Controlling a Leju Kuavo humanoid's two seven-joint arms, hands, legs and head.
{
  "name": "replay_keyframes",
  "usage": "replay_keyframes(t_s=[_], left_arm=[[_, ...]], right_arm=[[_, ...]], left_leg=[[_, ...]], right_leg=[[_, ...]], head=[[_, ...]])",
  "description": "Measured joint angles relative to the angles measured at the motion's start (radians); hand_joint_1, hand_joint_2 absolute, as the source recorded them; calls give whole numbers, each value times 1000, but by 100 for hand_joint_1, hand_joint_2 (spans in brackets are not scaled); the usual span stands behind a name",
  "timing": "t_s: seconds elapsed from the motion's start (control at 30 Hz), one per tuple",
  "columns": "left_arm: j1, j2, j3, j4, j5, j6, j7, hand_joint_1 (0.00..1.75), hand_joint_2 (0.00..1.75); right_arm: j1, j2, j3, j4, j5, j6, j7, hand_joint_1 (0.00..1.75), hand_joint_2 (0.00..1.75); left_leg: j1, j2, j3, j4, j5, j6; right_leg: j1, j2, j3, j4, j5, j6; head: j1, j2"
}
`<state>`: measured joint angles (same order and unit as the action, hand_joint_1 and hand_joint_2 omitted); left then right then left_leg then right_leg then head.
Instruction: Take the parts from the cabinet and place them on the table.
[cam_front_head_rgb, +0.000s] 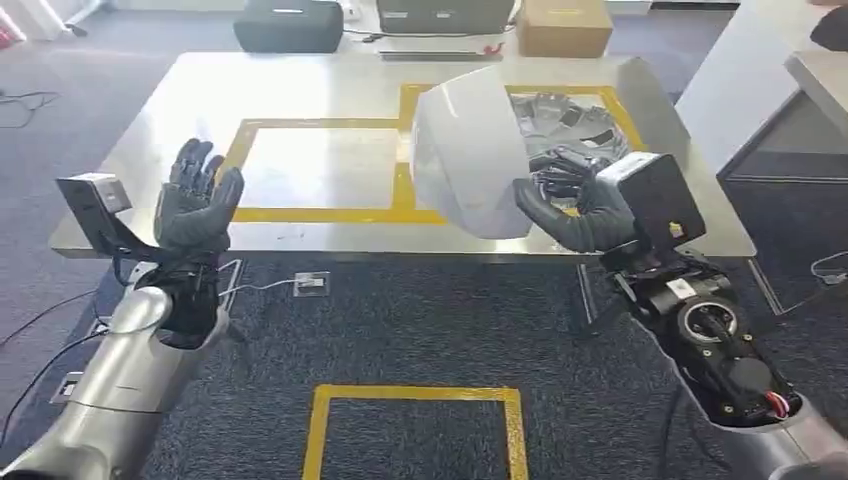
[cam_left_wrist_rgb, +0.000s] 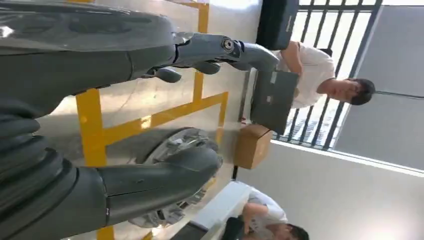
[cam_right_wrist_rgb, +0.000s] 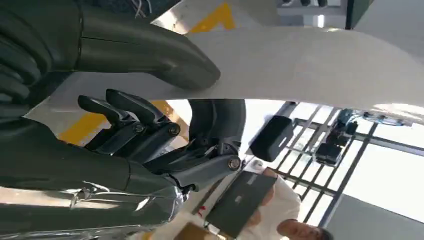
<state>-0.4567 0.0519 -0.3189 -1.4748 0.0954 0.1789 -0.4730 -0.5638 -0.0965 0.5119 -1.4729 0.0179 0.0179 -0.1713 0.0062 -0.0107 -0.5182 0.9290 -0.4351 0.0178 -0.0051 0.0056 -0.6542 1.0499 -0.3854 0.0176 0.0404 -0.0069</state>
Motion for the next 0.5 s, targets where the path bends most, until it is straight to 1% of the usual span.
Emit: replay_keyframes(t_s=[0.03, 0.07, 0.1, 0.13, 0.17, 0.2, 0.23, 0.27, 0.3, 0.33, 0.37, 0.4, 0.43, 0.47, 0.5], left_arm=[[1, 0, 0, 0, 0, 0, 0, 0, 175], [0, 0, 0, 1, 0, -1, 1, 0, 175], [-2, 1, 0, 1, 0, -1, 2, 0, 175], [3, 1, 0, 1, 0, -1, 4, 0, 175], [3, 1, 0, 1, -1, -2, 4, 0, 175], [1, 1, 0, 0, 0, -2, 4, 0, 175], [0, 0, 0, 0, -1, -2, 4, 0, 175], [-3, 1, 0, 0, -1, -2, 4, 0, 175], [-3, 2, 1, 0, -1, -2, 4, 0, 175], [-1, 2, 1, 0, -1, -2, 4, 0, 175], [1, 2, 1, 0, -1, -2, 4, 0, 175], [3, 2, 1, 0, -1, -2, 4, 0, 175], [4, 2, 1, 0, -1, -2, 4, 0, 175], [3, 2, 1, 0, -1, -2, 4, 0, 175], [3, 2, 1, 0, 0, -3, 4, 0, 175]], right_arm=[[0, 0, -1, 2, 0, 0, 0, 175, 175], [0, 0, 0, 5, 0, 0, -1, 175, 175], [-3, 0, 0, 7, 0, 0, 0, 175, 175], [-1, 1, 0, 7, 0, 0, 0, 175, 175], [-2, 2, 0, 8, 1, 0, -1, 175, 175], [-2, 4, 0, 7, 1, 0, -2, 175, 175], [-3, 4, -1, 8, 2, 0, -2, 175, 175], [-5, 4, -2, 8, 3, 0, -1, 175, 175], [-6, 6, -1, 8, 3, 0, -2, 175, 175], [-5, 8, 0, 10, 3, 1, -2, 175, 175], [-4, 8, 0, 12, 3, 0, -2, 175, 175], [-4, 8, 0, 14, 3, 0, -2, 175, 175], [-3, 8, 0, 16, 3, 0, -1, 175, 175], [-3, 8, 0, 16, 3, 0, -1, 175, 175], [-3, 8, 1, 16, 3, 0, -1, 175, 175]], left_leg=[[1, 0, 6, -3, -9, -2], [-2, 0, 13, -3, -12, -8], [-1, 0, 5, -1, -17, -15], [-2, 1, 12, -1, -19, -21], [-6, 2, 15, 0, -18, -25], [-5, 2, 15, 8, -22, -29], [-1, 4, -4, 48, -21, -34], [0, 4, -42, 112, -30, -38], [2, 4, -97, 196, -55, -45], [3, 4, -156, 277, -93, -49], [3, 4, -200, 325, -120, -52], [4, 5, -226, 335, -119, -53], [3, 5, -226, 302, -89, -51], [3, 5, -209, 233, -34, -49], [3, 5, -171, 128, 41, -44]], right_leg=[[6, 0, 19, -84, 58, -8], [13, -1, 22, -87, 25, -8], [14, -2, 49, -119, 21, -16], [15, -4, 42, -114, 25, -19], [13, -5, 48, -116, 22, -27], [7, -3, 62, -125, 22, -28], [5, -2, 74, -131, 21, -31], [3, -4, 79, -132, 17, -37], [3, -3, 82, -132, 12, -40], [3, -2, 86, -132, 6, -41], [3, -1, 91, -132, 0, -41], [3, 0, 97, -131, -8, -41], [3, 1, 106, -129, -15, -40], [3, 1, 116, -127, -24, -38], [3, 1, 129, -125, -35, -35]], head=[[5, 0], [-2, 0], [5, 0], [6, 0], [-2, 0], [-6, 0], [-6, 0], [-10, 0], [-19, 0], [-27, 0], [-31, 0], [-35, 0], [-40, 0], [-45, 0], [-49, 0]])
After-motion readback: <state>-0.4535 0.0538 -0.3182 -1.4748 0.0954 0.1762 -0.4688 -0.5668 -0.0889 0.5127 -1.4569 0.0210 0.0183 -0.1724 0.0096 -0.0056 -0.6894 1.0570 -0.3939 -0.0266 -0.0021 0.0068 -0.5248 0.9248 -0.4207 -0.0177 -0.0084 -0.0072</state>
